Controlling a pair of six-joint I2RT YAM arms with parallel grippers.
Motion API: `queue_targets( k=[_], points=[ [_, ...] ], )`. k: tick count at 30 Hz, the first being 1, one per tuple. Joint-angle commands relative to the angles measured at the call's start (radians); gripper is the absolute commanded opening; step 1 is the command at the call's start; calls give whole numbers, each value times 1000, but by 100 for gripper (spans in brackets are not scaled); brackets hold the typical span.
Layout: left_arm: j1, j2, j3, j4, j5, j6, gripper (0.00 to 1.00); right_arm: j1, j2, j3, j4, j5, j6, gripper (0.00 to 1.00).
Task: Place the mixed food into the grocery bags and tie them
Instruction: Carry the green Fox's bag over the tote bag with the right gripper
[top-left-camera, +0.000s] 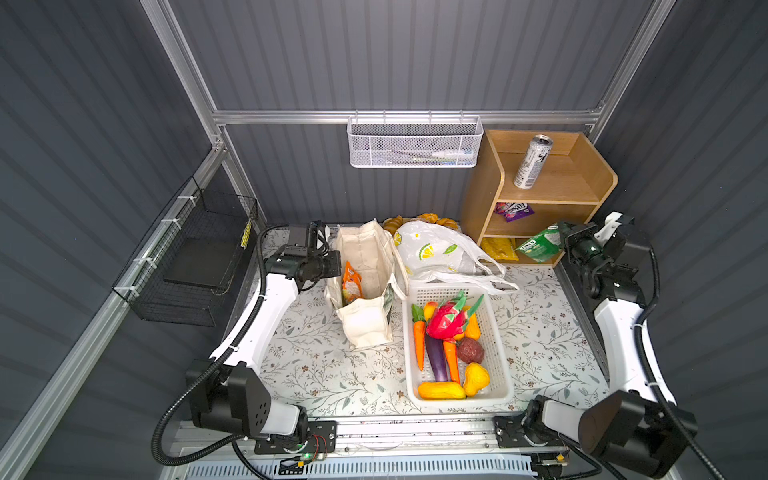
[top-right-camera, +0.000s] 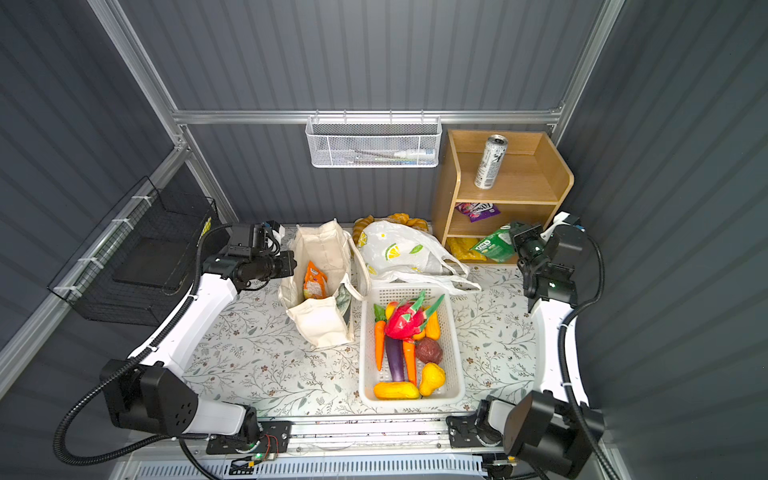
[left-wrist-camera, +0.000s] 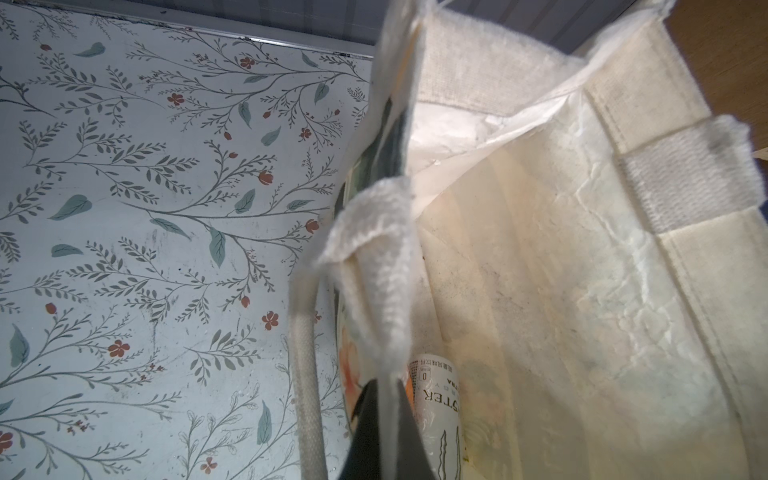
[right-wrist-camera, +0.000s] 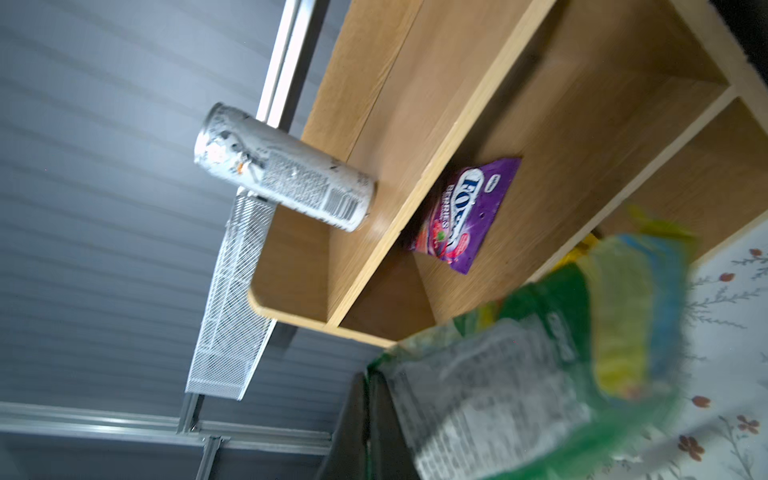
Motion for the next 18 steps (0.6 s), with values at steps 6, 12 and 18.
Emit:
queue_targets(
  k=[6, 12, 18],
  points=[
    [-1, 4, -20, 20, 2, 0, 0, 85, -175, 17, -105, -204, -37, 0],
    [-1, 13, -25, 22, -2, 8, 0, 299, -156, 111, -105, -235, -65, 0],
    [-1, 24, -21, 23, -4, 9, 0, 522, 4, 244, -26, -312, -73, 0]
  ],
)
